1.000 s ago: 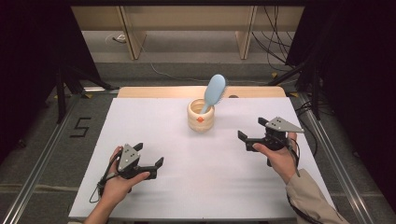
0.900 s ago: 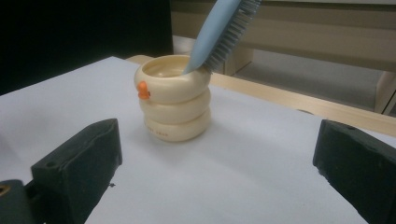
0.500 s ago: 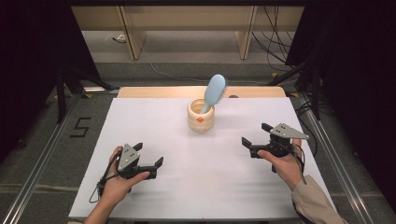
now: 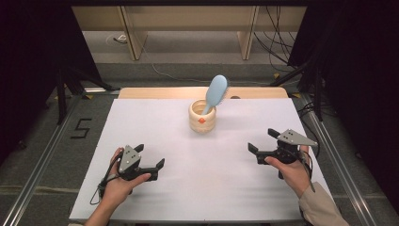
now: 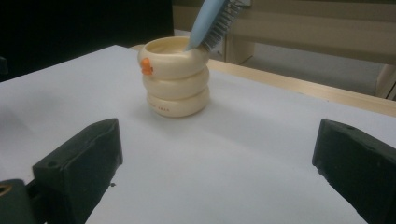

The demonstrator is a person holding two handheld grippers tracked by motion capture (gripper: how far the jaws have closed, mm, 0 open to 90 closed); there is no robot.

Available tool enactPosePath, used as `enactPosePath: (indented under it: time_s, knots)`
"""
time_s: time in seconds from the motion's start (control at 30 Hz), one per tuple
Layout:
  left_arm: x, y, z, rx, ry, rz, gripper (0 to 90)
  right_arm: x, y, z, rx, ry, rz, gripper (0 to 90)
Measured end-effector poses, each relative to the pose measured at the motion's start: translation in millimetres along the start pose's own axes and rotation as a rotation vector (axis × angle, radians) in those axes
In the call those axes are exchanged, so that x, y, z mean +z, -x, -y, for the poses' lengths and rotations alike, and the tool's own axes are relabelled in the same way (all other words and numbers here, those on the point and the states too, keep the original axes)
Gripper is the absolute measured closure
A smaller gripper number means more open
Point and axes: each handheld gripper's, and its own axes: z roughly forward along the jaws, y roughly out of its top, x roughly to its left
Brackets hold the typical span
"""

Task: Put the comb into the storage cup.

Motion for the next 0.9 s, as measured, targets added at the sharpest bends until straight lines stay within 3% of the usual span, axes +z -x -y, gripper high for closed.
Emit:
enactPosePath:
  time_s: [0.43,0.9]
  knots:
    - [-0.4,-0.9,0.3,-0.001,-0.002,-0.004,6.3,-11.8,0.5,11.0,-0.003,-0.007,-0.004,3.2]
    - [-0.3,-1.3,0.2,0.001,-0.006,-0.004,7.0,-14.5,1.7,9.5,-0.005,0.006,0.001,4.8]
